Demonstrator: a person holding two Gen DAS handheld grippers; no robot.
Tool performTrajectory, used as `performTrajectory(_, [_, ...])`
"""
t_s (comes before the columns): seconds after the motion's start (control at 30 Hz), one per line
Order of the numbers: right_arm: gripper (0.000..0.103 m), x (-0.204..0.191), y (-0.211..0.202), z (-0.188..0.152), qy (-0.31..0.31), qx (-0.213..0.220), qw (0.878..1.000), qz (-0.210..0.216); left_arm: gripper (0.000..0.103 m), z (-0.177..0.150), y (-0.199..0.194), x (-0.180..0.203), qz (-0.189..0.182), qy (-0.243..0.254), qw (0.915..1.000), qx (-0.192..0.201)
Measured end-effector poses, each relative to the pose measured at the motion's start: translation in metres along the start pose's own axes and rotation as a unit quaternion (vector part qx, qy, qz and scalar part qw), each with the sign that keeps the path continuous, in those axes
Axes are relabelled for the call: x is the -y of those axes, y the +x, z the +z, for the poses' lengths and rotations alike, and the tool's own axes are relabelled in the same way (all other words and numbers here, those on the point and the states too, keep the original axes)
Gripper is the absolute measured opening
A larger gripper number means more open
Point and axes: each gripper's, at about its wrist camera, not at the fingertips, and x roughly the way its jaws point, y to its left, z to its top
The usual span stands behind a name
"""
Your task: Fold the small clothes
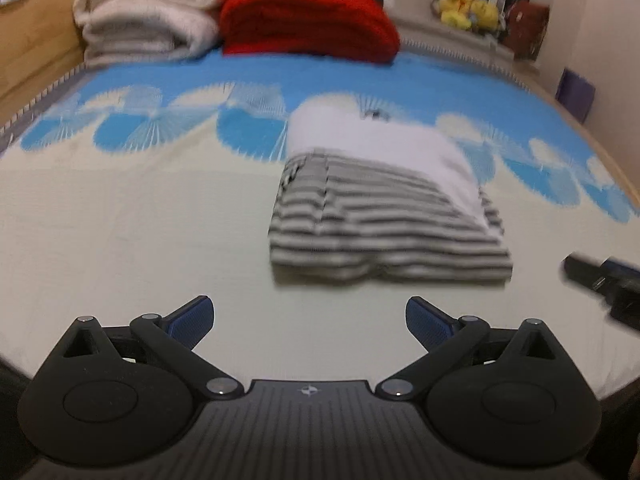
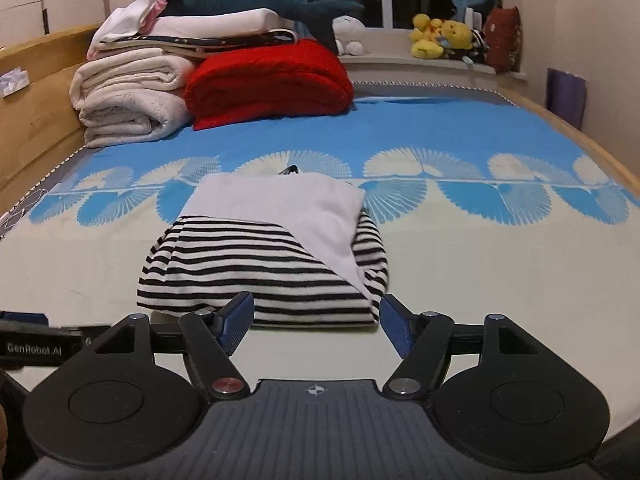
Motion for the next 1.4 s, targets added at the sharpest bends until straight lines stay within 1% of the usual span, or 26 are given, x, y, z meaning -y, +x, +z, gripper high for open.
performTrajectory(0.07, [0.071,-0.002,0.010,-0.001,0.006,-0.011,1.000,0.008,0.102,0.002,0.003,0.004,0.003,0.012,0.9999,0.009])
performTrajectory(0.13, [0.071,-0.008,0.019,-0.003,0.001,-0.020,1.000,0.007,0.102,0.002,0.009,0.005,-0.006,0.012,0.9999,0.001])
performTrajectory(0.23, [0.071,-0.016,0.025,-0.003,-0.012,-0.018,1.000,0.007,0.102,0.002,0.013,0.004,-0.019,0.001,0.9998,-0.009])
performTrajectory(0.37, [0.075,-0.020,0.027,-0.001,-0.012,-0.016,1.000,0.010,0.102,0.002,0.012,0.003,-0.019,0.003,0.9998,-0.003])
performTrajectory(0.53, [0.076,-0.025,0.032,-0.001,-0.017,-0.020,1.000,0.013,0.102,0.003,0.015,0.004,-0.023,0.000,0.9997,-0.007])
performTrajectory(0.83, [0.077,-0.030,0.033,-0.003,-0.030,-0.022,0.999,0.011,0.102,0.003,0.015,0.006,-0.025,0.006,0.9997,-0.003])
performTrajectory(1.4, [0.077,-0.030,0.033,-0.002,-0.030,-0.023,0.999,0.010,0.102,0.003,0.015,0.003,-0.025,0.006,0.9997,-0.005])
